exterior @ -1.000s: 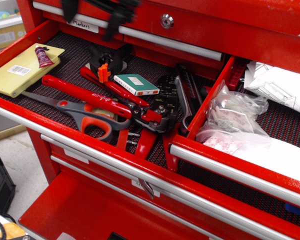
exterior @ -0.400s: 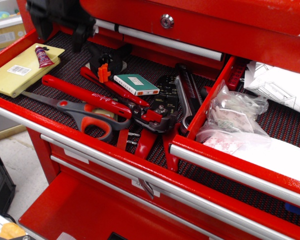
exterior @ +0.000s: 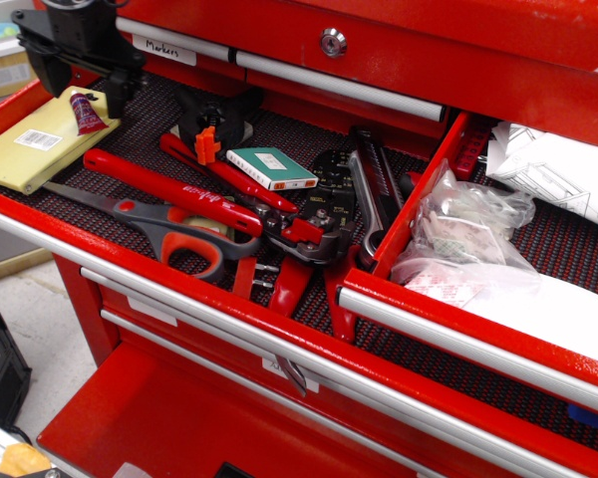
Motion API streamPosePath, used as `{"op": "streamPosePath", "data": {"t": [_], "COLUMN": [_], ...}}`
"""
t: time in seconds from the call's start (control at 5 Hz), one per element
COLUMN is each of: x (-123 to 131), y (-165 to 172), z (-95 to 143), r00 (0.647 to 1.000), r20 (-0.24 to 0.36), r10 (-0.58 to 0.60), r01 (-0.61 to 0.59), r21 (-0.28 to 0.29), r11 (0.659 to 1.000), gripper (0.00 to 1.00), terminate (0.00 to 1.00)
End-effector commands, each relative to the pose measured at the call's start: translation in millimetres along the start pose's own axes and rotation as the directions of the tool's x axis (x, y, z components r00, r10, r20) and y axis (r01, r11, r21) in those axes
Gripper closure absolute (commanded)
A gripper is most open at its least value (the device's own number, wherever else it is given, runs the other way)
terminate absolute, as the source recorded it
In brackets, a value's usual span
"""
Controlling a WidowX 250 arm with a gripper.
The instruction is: Pick up glue and put into drawer
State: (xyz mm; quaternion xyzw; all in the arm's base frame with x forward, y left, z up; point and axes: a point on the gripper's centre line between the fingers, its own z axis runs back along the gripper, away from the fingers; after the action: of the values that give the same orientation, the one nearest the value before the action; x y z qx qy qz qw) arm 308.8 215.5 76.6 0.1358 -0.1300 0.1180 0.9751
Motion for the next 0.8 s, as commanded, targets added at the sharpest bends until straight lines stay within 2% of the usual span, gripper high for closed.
{"op": "streamPosePath", "data": {"t": [0.0, 0.2, 0.4, 0.6], "x": [17, 13, 8, 5], "y": [21, 23, 15, 4], "z": [-3, -13, -10, 6], "r00": [0.998, 0.999, 1.000, 0.999], "r20": [0.056, 0.042, 0.008, -0.038], "r10": [-0.030, -0.020, 0.009, 0.027], "r01": [0.031, 0.022, -0.009, -0.029], "r21": [-0.015, -0.044, -0.055, -0.053], "r11": [0.999, 0.999, 0.998, 0.998], "gripper": [0.00, 0.00, 1.00, 1.00], "terminate": [0.00, 0.00, 0.00, 0.00]}}
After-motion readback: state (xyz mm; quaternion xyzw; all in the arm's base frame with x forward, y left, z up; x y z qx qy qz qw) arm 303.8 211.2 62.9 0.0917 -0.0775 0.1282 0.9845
